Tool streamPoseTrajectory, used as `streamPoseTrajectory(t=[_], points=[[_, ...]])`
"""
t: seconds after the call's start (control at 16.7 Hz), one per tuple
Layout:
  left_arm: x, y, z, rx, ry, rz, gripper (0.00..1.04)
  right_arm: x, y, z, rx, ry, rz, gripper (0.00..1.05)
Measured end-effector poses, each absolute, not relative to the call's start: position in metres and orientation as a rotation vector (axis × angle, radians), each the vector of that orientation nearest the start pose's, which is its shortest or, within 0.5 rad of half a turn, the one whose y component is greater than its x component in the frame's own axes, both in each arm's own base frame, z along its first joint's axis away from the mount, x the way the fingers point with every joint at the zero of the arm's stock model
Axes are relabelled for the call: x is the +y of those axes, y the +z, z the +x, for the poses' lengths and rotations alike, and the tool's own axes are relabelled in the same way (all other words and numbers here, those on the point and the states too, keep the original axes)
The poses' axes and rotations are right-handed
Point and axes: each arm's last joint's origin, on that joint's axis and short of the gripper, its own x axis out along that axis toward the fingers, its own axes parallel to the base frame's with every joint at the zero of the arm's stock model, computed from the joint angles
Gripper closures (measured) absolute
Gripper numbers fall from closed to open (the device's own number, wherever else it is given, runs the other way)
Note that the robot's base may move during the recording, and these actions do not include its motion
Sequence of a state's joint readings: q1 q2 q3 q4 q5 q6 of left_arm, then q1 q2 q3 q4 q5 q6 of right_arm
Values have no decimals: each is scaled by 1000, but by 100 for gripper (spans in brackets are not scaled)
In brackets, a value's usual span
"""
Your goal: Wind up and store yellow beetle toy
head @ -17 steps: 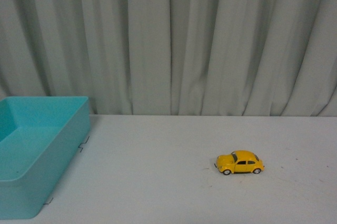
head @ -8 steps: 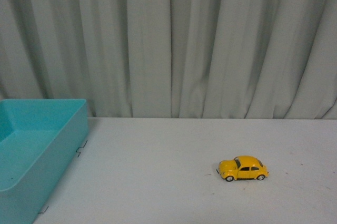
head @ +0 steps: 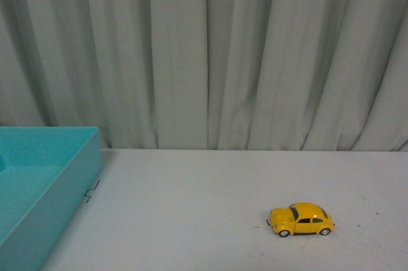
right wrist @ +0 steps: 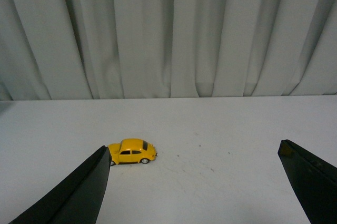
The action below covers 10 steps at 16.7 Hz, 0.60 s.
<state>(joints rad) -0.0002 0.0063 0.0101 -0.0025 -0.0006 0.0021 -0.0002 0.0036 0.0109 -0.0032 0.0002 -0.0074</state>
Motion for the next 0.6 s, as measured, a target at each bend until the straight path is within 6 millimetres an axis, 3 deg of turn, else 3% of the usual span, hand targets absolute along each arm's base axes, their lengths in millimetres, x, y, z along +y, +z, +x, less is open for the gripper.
streamPoseTrajectory(t=[0.6], points=[[0,166,97,-1,0,2,7,0,167,97,-4,0,-7,6]])
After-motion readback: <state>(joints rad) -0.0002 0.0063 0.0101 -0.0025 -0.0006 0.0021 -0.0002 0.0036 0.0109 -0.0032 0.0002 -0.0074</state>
